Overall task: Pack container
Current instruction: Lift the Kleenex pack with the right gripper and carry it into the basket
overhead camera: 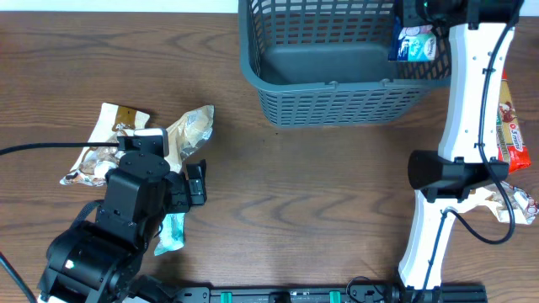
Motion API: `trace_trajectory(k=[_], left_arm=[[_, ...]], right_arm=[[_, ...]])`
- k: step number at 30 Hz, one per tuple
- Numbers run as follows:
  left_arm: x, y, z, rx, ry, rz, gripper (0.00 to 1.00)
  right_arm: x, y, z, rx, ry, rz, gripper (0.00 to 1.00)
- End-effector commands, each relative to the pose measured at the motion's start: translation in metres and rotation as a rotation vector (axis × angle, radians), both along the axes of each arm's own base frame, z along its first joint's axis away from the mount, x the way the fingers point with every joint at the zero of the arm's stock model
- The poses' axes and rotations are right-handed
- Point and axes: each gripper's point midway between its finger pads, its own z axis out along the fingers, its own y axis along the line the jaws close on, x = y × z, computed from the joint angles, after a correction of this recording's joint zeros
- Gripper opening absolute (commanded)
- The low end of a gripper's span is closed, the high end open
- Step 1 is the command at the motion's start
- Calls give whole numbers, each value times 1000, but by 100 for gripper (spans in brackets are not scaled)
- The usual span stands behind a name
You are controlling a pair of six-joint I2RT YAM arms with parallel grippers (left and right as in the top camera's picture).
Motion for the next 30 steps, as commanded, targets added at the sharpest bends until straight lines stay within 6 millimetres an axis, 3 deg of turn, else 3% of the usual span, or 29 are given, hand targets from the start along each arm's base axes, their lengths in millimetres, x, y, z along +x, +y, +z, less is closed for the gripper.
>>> trace_trajectory(k=[1, 12, 14, 19, 30], left_arm=[[1, 3, 7, 6, -17, 8, 99], [1, 3, 7, 6, -17, 8, 99], [1, 3, 7, 6, -17, 8, 98], [1, 3, 7, 6, -17, 8, 99], [1, 3, 7, 6, -17, 8, 99]], right_arm=[[5, 2, -4, 14, -2, -19, 1], [18, 3, -49, 13, 86, -17, 1], [18, 3, -51, 12, 90, -16, 2], [18, 3, -51, 12, 90, -17, 13], [16, 4, -63, 22, 126, -19, 11]])
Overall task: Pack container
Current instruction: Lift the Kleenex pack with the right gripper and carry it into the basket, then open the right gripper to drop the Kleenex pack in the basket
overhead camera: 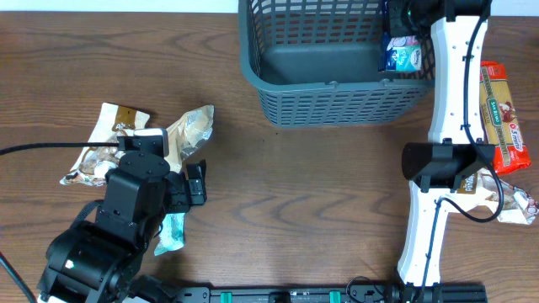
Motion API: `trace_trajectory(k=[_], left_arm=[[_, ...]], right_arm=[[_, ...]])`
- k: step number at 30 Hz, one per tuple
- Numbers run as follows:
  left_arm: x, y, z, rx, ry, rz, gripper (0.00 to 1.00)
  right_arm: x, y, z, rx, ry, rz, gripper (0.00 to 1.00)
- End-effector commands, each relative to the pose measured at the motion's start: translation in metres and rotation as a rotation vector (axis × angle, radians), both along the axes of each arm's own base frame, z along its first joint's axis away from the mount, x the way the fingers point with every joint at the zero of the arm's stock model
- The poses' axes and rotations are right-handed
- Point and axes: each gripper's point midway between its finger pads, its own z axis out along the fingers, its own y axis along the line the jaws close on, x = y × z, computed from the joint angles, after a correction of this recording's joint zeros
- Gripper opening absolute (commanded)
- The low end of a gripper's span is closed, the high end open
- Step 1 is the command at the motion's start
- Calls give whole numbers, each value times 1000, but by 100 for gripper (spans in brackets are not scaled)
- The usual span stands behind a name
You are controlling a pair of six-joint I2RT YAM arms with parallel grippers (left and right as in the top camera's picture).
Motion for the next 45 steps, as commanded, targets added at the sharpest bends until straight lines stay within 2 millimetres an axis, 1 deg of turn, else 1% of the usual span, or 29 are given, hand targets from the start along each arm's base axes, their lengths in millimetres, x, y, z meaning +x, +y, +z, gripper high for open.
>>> trace_trajectory(k=[1, 4, 6, 7, 11, 13, 15, 22, 24, 26, 29, 31, 33, 36, 38, 41, 43, 45], left_arm=[[1, 3, 7, 6, -17, 8, 99], [1, 3, 7, 6, -17, 8, 99], [1, 3, 7, 6, -17, 8, 99], [1, 3, 7, 6, -17, 8, 99], [1, 3, 7, 6, -17, 8, 99], [1, 3, 7, 6, -17, 8, 99], [1, 3, 7, 6, -17, 8, 99], [1, 3, 7, 6, -17, 8, 99], [1, 3, 7, 6, -17, 8, 99], [1, 3, 7, 6, -17, 8, 99], [1, 3, 7, 6, -17, 8, 99], [1, 3, 7, 6, -17, 8, 99], [1, 3, 7, 6, -17, 8, 99], [1, 3, 7, 6, -17, 8, 99], [1, 3, 7, 6, -17, 8, 99], [1, 3, 7, 6, -17, 8, 98], [1, 3, 7, 6, -17, 8, 99], [1, 3, 7, 6, -17, 8, 98]], right_arm=[[0, 4, 2, 15, -4, -8, 12], [-2, 4, -6, 16, 18, -6, 27], [-2, 4, -9, 16, 29, -6, 32], [-2, 4, -11, 16, 32, -6, 36], [-1, 4, -11, 15, 28, -6, 57], [1, 4, -10, 15, 21, -6, 65], [2, 5, -10, 15, 15, -4, 68], [6, 5, -7, 18, -3, 0, 70], [9, 7, -3, 21, -25, 9, 72], [11, 11, 7, 37, -56, 30, 75], [13, 18, 31, 73, -123, 55, 78], [13, 22, 52, 90, -179, 70, 80], [11, 23, 76, 92, -240, 76, 82], [3, 21, 119, 82, -345, 73, 85], [-7, 12, 152, 53, -425, 47, 87], [-26, -9, 197, -1, -527, -17, 89], [-45, -31, 227, -49, -590, -85, 89], [-65, -56, 250, -100, -633, -149, 92]])
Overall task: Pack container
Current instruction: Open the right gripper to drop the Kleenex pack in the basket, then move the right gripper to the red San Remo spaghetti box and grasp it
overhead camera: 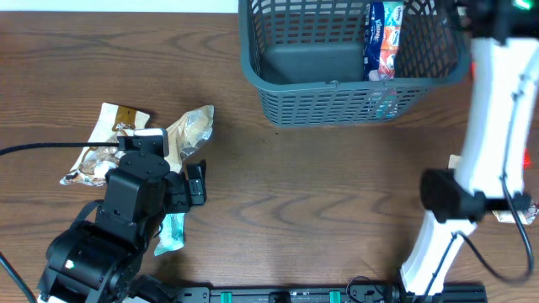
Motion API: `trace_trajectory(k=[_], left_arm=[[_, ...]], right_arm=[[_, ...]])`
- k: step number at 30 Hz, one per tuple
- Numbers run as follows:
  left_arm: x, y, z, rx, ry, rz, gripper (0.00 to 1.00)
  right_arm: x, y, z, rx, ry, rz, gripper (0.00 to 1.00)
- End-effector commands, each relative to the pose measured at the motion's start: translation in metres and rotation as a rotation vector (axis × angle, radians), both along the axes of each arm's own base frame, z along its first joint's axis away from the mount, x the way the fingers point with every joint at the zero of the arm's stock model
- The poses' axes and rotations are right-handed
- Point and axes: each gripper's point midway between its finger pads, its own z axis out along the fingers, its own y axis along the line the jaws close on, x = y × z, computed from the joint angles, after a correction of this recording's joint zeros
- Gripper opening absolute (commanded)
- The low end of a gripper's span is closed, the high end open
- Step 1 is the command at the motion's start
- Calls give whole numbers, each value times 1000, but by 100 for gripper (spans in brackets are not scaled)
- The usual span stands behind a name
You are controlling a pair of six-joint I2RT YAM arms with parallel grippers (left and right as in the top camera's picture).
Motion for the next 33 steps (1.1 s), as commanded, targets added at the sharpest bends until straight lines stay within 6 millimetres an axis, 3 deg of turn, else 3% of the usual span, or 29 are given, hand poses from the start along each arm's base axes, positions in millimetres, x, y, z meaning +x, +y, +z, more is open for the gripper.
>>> trace_trajectory(k=[1, 4, 8, 10, 16, 25, 29, 33], left_arm=[[1, 3, 7, 6, -17, 8, 99], [1, 3, 7, 6, -17, 8, 99], [1, 3, 7, 6, -17, 8, 99], [1, 3, 7, 6, -17, 8, 99], [1, 3, 7, 6, -17, 8, 99], [1, 3, 7, 6, -17, 8, 99], [1, 3, 7, 6, -17, 8, 99], [1, 3, 7, 6, -17, 8, 99]], right_arm=[[-46, -58, 60, -84, -121, -191, 94], [-75, -100, 70, -110, -114, -316, 99], [-106, -150, 46, -146, 18, -403, 99], [-114, -168, 22, -176, 122, -371, 99], [-120, -194, -41, -226, 348, -166, 99], [-108, -265, -149, -134, 600, -201, 99], [-103, -285, -201, -88, 702, -204, 99], [-98, -292, -248, -42, 784, -188, 99]])
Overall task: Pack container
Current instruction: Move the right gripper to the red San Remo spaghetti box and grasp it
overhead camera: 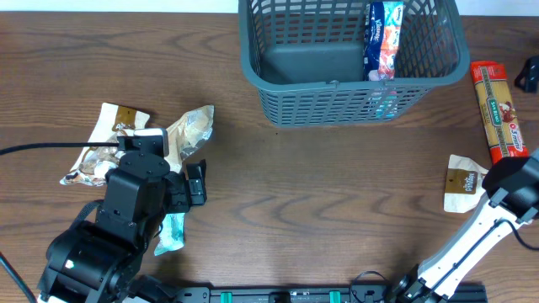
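The grey slatted basket (278, 84) stands at the back middle of the table. A blue, white and orange snack packet (383, 38) leans inside it toward the right wall. My left gripper (195, 183) hangs low at the left beside a crumpled silver packet (189, 135) and above a teal packet (173, 231); its jaw state is unclear. Of my right gripper (529, 76) only a dark piece shows at the right edge, beside a long red packet (497, 114). The right arm (505, 202) bends across the lower right corner.
More crumpled wrappers (118, 118) lie at the far left, partly under the left arm (126, 210). A small beige packet (465, 181) lies at the right by the right arm. A black cable (42, 148) runs in from the left edge.
My right arm has drawn back from the basket's top right corner to the right edge, uncovering the red and beige packets. The packet in the basket and the left arm are unchanged.
My right gripper first held the blue and white packet at the basket's right rim, then a little further inside. By 1.1 s ago the packet rested in the basket, free of the gripper. Now the right arm is away at the right edge. The left arm never moved.
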Motion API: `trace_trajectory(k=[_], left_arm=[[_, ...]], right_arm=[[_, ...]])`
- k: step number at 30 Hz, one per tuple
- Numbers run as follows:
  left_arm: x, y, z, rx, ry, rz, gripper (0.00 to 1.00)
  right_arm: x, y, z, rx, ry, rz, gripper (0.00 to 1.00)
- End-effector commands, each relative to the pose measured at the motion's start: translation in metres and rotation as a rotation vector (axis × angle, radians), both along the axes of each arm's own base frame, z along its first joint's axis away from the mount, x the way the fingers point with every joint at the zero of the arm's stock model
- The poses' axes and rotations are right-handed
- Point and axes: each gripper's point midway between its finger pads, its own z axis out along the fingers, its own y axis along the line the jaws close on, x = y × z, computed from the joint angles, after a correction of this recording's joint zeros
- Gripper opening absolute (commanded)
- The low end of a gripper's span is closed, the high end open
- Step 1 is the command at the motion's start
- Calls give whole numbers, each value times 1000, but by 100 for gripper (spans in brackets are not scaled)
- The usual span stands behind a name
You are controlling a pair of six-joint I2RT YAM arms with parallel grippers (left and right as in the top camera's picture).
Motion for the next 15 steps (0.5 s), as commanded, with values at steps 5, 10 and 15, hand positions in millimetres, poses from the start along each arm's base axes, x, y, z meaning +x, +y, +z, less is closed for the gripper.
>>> trace_trajectory(k=[5, 10, 15], left_arm=[[1, 3, 7, 6, -17, 8, 99], [1, 3, 7, 6, -17, 8, 99], [1, 3, 7, 6, -17, 8, 98]], right_arm=[[4, -13, -91, 86, 154, 5, 99], [2, -14, -133, 123, 229, 2, 99], [2, -20, -149, 121, 245, -7, 99]])
